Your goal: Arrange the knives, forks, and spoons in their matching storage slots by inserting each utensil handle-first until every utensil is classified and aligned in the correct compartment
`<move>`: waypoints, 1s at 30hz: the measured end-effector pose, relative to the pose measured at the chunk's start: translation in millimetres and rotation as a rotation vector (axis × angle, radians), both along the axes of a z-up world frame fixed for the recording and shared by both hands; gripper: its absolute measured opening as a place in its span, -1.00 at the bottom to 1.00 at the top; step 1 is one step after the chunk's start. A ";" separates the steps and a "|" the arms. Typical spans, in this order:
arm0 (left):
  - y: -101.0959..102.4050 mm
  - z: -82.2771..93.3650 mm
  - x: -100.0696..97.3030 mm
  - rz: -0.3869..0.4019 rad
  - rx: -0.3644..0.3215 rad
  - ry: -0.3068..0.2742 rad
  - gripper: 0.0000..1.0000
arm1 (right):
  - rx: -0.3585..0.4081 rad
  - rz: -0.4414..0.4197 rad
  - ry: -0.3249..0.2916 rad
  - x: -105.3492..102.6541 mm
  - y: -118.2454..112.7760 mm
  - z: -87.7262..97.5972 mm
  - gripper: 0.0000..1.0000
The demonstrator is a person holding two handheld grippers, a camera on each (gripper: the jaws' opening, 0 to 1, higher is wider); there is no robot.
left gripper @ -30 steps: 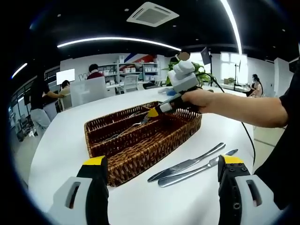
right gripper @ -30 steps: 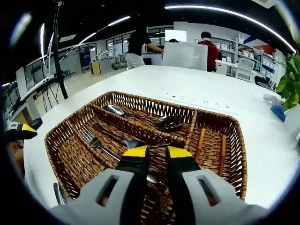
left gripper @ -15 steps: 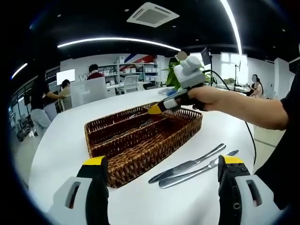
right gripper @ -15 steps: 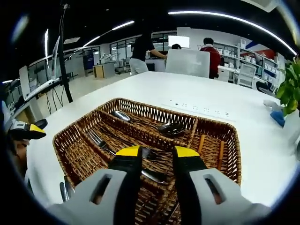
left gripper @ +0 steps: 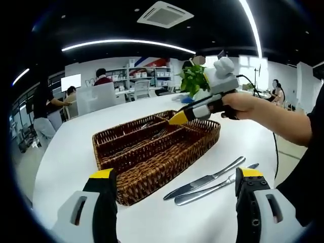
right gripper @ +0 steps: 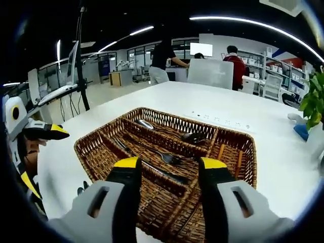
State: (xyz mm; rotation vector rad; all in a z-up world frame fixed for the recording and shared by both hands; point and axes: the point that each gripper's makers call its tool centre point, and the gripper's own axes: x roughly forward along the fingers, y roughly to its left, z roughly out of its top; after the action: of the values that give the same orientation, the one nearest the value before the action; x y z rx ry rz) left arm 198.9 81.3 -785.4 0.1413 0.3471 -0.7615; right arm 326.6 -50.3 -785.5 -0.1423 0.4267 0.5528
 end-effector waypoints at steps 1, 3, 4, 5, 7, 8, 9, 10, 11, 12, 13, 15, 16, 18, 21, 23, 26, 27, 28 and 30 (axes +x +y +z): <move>0.2 0.7 0.7 0.003 -0.005 0.003 0.99 | -0.003 0.008 -0.003 -3.9 -0.8 1.2 -0.02; 0.5 1.3 1.5 0.007 -0.009 0.007 0.99 | 0.002 0.013 -0.004 -9.8 -2.4 3.1 0.03; 0.8 1.4 2.2 0.010 -0.008 0.008 0.99 | 0.007 0.017 -0.008 -14.4 -3.5 4.8 0.05; 1.2 1.3 2.5 0.012 -0.006 0.010 0.99 | 0.010 0.019 -0.009 -16.9 -4.8 5.7 0.05; 2.0 1.8 3.2 0.015 -0.003 0.011 0.99 | 0.022 0.020 -0.012 -23.3 -8.6 8.6 0.06; 2.6 2.6 3.8 0.017 -0.003 0.011 0.99 | 0.025 0.026 -0.018 -26.8 -10.1 10.8 0.06; 3.0 3.3 4.2 0.019 -0.004 0.010 0.99 | 0.026 0.027 -0.019 -29.0 -11.9 11.7 0.08; 3.7 4.5 4.7 0.020 -0.004 0.008 0.99 | 0.025 0.028 -0.024 -32.8 -14.7 13.6 0.10; 4.1 5.2 5.1 0.021 -0.005 0.008 0.99 | 0.026 0.030 -0.027 -34.8 -16.3 14.8 0.13; 4.7 6.2 5.7 0.023 -0.004 0.006 0.99 | 0.030 0.031 -0.030 -38.0 -18.5 16.3 0.19; 5.1 6.8 6.2 0.024 -0.003 0.006 0.99 | 0.029 0.033 -0.032 -40.2 -19.8 16.8 0.23; 5.6 7.9 6.9 0.025 -0.001 0.004 0.99 | 0.023 0.044 -0.029 -44.8 -21.3 15.8 0.35; 5.6 8.7 7.3 0.024 -0.002 0.004 0.99 | 0.017 0.046 -0.033 -47.8 -22.8 15.3 0.41; 5.5 9.4 7.3 0.023 -0.002 0.004 0.99 | 0.008 0.044 -0.040 -51.5 -26.2 14.2 0.50; 6.1 10.5 7.3 0.024 -0.007 0.005 0.99 | 0.002 0.037 -0.034 -56.1 -32.1 11.3 0.58; 6.1 13.2 7.6 0.025 -0.029 0.003 0.99 | 0.004 0.039 -0.022 -61.0 -34.5 8.6 0.65; 7.6 15.9 8.6 0.031 -0.044 -0.004 0.99 | 0.015 0.041 -0.016 -67.9 -37.4 8.2 0.70; 8.2 16.1 8.9 0.033 -0.042 -0.006 0.99 | 0.021 0.041 -0.015 -70.0 -38.4 8.6 0.72; 9.0 16.2 9.0 0.034 -0.041 -0.007 0.99 | 0.029 0.043 -0.016 -72.1 -38.9 9.8 0.74; 10.9 17.5 8.9 0.036 -0.038 -0.009 0.99 | 0.055 0.050 -0.001 -79.9 -40.6 11.2 0.74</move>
State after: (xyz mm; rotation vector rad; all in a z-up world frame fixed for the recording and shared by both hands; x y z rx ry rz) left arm 207.8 92.2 -767.9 0.1020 0.3255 -0.7308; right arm 246.6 -90.9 -774.3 -0.1007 0.4071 0.6135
